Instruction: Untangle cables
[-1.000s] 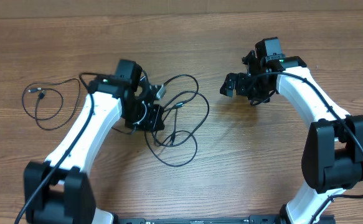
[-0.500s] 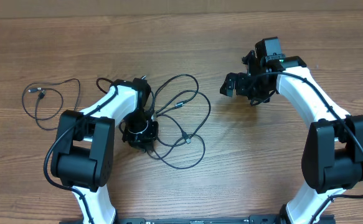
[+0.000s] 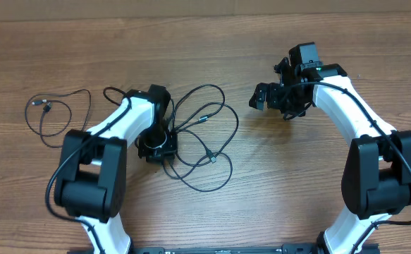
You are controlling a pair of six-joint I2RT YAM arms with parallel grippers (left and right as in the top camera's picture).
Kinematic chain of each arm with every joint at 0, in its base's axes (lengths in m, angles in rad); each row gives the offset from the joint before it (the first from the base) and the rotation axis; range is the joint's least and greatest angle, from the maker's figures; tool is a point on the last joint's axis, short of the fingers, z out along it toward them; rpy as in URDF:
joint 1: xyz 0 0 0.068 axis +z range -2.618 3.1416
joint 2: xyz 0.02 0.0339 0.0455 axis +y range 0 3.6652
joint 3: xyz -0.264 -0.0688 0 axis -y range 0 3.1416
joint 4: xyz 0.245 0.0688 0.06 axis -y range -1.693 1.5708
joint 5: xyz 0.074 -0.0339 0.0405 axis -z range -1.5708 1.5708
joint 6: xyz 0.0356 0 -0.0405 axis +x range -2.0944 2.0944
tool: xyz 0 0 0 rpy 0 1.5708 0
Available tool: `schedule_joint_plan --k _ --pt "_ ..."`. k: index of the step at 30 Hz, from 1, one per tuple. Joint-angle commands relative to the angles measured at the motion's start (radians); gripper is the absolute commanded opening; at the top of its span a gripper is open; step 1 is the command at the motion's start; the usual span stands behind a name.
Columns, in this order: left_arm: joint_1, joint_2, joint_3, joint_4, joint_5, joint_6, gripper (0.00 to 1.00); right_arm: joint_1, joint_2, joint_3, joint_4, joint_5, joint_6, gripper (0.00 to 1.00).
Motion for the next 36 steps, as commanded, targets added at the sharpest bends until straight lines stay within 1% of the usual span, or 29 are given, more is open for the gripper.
schedule_joint_plan --k 1,2,3,5,9,12,15,17,18,20,21,24,26,27,28,29,30,31,32,33,35,36 --pt "0.005 -0.145 -0.005 0.005 -0.068 -0.045 0.45 0.004 -0.025 -0.004 0.003 0.009 0.002 1.00" --pt "0.005 -0.160 -0.005 0.004 -0.068 -0.048 0.54 0.004 -0.025 -0.004 0.003 0.009 0.002 1.00" --pt "0.005 -0.163 -0.005 0.000 -0.068 -0.048 0.56 0.004 -0.025 -0.004 0.003 0.009 0.002 1.00" --pt "0.003 -0.159 -0.026 0.008 -0.068 -0.048 0.56 0.004 -0.025 -0.004 0.003 0.010 0.002 1.00" --pt "0.003 -0.158 -0.129 0.113 -0.067 -0.052 0.52 0.004 -0.025 -0.004 0.003 0.010 0.002 1.00" --pt "0.003 -0.157 -0.196 0.192 -0.068 -0.059 0.52 0.004 -0.025 -0.004 0.003 0.010 0.002 1.00" --pt "0.003 -0.157 -0.279 0.319 -0.085 -0.058 0.52 0.004 -0.025 -0.004 0.003 0.010 0.002 1.00" --pt "0.003 -0.157 -0.321 0.374 -0.090 -0.059 0.49 0.004 -0.025 -0.004 0.003 0.009 0.002 1.00" --pt "0.003 -0.157 -0.327 0.380 -0.090 -0.058 0.48 0.004 -0.025 -0.004 0.003 0.009 0.002 1.00" --pt "0.003 -0.157 -0.327 0.380 -0.111 -0.058 0.41 0.004 -0.025 -0.004 0.003 0.009 0.002 1.00" --pt "0.003 -0.157 -0.327 0.379 -0.134 -0.058 0.39 0.004 -0.025 -0.004 0.003 0.009 0.002 1.00" --pt "0.003 -0.157 -0.343 0.386 -0.257 -0.058 0.40 0.004 -0.025 -0.004 0.003 0.010 0.002 1.00" --pt "0.003 -0.156 -0.374 0.418 -0.272 -0.058 0.37 0.004 -0.025 -0.004 0.003 0.009 0.002 1.00" --pt "0.003 -0.156 -0.393 0.443 -0.272 -0.058 0.37 0.004 -0.025 -0.004 0.003 0.009 0.002 1.00" --pt "0.003 -0.156 -0.419 0.478 -0.272 -0.058 0.39 0.004 -0.025 -0.004 0.003 0.010 0.002 1.00" --pt "0.003 -0.156 -0.444 0.516 -0.276 -0.058 0.47 0.004 -0.025 -0.004 0.003 0.009 0.002 1.00" --pt "0.003 -0.156 -0.461 0.541 -0.284 -0.056 0.49 0.004 -0.025 -0.004 0.003 0.010 0.002 1.00" --pt "0.005 -0.156 -0.470 0.551 -0.294 -0.048 0.47 0.004 -0.025 -0.004 0.003 0.009 0.002 1.00" --pt "0.005 -0.156 -0.469 0.548 -0.323 -0.043 0.37 0.004 -0.025 -0.004 0.003 0.009 0.002 1.00" --pt "0.005 -0.156 -0.469 0.544 -0.356 -0.043 0.31 0.004 -0.025 -0.004 0.003 0.009 0.002 1.00" --pt "0.005 -0.156 -0.469 0.530 -0.444 -0.045 0.24 0.004 -0.025 -0.004 0.003 0.009 0.002 1.00" --pt "0.007 -0.156 -0.469 0.517 -0.489 -0.076 0.24 0.004 -0.025 -0.004 0.003 0.010 0.002 1.00"
